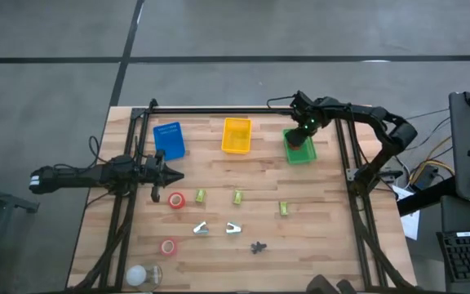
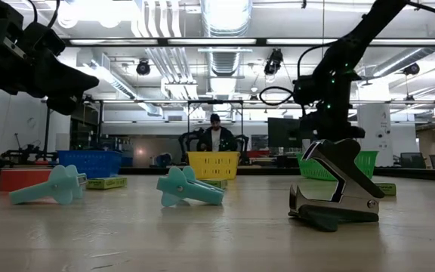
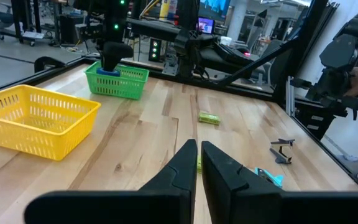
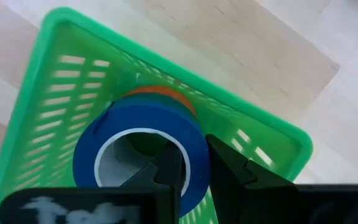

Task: Pick and place Stapler, Stapler remover, tape
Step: Put the blue tape into the green bin, then put the right staple box into the yellow bin

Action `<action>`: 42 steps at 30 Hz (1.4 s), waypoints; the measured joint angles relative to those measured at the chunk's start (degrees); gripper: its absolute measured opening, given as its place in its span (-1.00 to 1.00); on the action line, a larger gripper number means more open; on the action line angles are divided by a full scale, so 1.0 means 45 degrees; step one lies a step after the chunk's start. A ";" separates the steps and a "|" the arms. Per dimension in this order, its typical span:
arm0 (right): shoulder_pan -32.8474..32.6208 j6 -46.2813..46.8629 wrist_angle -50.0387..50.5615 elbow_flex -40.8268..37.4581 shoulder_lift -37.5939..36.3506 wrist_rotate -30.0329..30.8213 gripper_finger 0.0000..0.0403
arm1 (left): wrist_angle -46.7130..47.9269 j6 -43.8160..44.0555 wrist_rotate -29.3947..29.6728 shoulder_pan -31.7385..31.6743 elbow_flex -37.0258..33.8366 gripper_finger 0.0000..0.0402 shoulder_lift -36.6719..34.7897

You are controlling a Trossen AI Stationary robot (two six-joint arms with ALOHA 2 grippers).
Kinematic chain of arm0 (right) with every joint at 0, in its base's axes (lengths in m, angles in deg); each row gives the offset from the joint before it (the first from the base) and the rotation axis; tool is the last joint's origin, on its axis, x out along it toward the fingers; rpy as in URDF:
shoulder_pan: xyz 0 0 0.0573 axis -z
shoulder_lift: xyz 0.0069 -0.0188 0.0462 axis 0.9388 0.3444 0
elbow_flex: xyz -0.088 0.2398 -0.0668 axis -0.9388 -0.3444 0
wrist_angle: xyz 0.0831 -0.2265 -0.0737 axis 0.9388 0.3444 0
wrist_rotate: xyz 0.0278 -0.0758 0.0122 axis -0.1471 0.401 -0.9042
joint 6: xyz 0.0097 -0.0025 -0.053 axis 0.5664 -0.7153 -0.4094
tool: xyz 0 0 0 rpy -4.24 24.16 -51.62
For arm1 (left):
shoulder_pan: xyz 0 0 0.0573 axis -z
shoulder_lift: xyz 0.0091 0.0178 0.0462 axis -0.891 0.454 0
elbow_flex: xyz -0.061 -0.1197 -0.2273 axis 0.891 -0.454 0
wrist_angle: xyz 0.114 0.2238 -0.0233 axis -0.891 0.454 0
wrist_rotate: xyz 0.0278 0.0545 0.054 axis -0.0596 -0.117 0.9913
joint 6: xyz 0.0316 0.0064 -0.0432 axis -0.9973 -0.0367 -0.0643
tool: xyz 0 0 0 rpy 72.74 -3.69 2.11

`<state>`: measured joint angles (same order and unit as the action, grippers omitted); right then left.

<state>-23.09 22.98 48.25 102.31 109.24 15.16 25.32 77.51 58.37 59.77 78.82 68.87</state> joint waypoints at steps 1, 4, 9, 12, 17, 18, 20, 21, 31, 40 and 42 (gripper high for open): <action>0.0000 -0.0037 -0.0045 0.0000 -0.0041 0.0008 -0.73 | 0.0000 0.0000 0.0000 0.0000 0.0000 -0.87 0.0001; 0.0000 -0.0067 -0.0126 -0.0005 -0.0122 0.0029 -0.73 | 0.0000 0.0000 0.0000 -0.0003 0.0000 -0.87 0.0003; 0.0000 -0.0058 -0.0196 -0.0010 -0.0169 0.0077 -0.73 | 0.0000 0.0002 0.0000 0.0000 0.0000 -0.87 0.0002; 0.0000 -0.0072 -0.0321 -0.0010 -0.0169 0.0102 -0.68 | 0.0000 0.0000 -0.0003 -0.0003 0.0000 -0.87 0.0004; -0.0005 0.0053 -0.0258 -0.0010 -0.0169 0.0364 -0.46 | 0.0000 0.0000 -0.0005 -0.0005 0.0000 -0.87 0.0000; -0.0005 0.0103 -0.0257 -0.0010 -0.0169 0.0369 -0.41 | 0.0000 0.0000 -0.0005 0.0000 0.0000 -0.87 0.0000; -0.0005 0.0112 -0.0236 -0.0010 -0.0176 0.0364 -0.32 | 0.0000 0.0000 -0.0004 -0.0004 0.0000 -0.87 0.0000; -0.0005 0.0112 -0.0154 -0.0010 -0.0205 0.0364 -0.28 | 0.0000 0.0000 -0.0004 -0.0004 0.0000 -0.87 0.0000; -0.0177 0.0491 0.0869 -0.0010 -0.1717 0.0359 0.00 | 0.0000 0.0000 0.0000 -0.0002 0.0000 -0.87 0.0002; -0.1834 0.1606 0.1022 -0.0370 -0.3584 0.0219 0.02 | 0.0000 0.0000 0.0000 0.0000 0.0000 -0.87 0.0005; -0.2640 0.2076 0.1009 -0.0696 -0.3876 0.0304 0.02 | 0.0000 0.0000 -0.0004 0.0000 0.0000 -0.87 0.0000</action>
<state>-34.97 32.33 52.80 99.17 91.80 16.52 25.32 77.51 58.35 59.77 78.82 68.87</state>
